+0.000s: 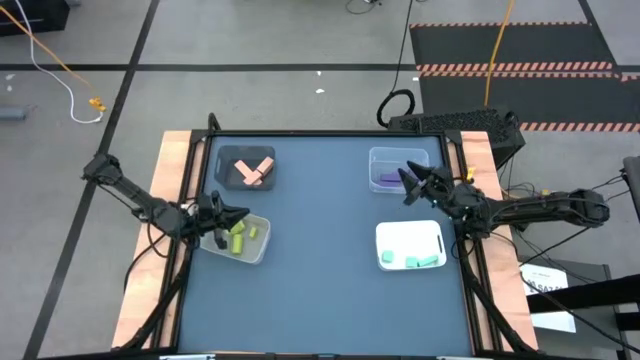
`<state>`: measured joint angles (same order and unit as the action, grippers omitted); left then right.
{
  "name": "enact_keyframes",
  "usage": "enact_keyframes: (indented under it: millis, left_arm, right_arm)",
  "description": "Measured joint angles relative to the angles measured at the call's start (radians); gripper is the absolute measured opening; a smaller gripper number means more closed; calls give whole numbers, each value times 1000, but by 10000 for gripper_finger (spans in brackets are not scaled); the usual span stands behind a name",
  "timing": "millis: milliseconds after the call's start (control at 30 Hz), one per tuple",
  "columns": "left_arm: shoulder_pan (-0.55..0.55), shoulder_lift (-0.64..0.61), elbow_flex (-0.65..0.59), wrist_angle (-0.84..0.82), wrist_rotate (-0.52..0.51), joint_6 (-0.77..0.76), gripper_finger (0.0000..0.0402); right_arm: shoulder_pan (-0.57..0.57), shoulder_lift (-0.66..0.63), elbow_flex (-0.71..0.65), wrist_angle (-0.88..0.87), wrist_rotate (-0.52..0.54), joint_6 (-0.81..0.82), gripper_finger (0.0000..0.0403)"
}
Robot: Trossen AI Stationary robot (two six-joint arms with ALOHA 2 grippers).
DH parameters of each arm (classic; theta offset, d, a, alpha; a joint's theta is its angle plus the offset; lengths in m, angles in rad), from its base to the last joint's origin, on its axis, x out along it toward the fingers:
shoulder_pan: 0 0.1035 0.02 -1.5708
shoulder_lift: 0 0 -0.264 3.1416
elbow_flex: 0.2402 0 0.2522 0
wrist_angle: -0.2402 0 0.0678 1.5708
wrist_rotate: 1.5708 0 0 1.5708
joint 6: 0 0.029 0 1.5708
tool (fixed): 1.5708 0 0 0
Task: Sort & place blocks by color
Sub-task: Return to Home Position
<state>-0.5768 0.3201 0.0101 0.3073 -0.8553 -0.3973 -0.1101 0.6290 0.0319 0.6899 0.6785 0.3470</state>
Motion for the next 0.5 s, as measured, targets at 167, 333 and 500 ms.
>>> enact_keyframes:
  millis: [167,333,500]
  left_arm:
    - [82,-49,0,0,0,0,10]
    - [234,-93,0,1,-1,0,10]
    - [400,-115,0,1,-1,0,10]
  right_arm:
    - [-1,-88,0,2,0,0,228]
    - [-27,-150,0,1,0,0,228]
    - [-108,-213,0,1,0,0,228]
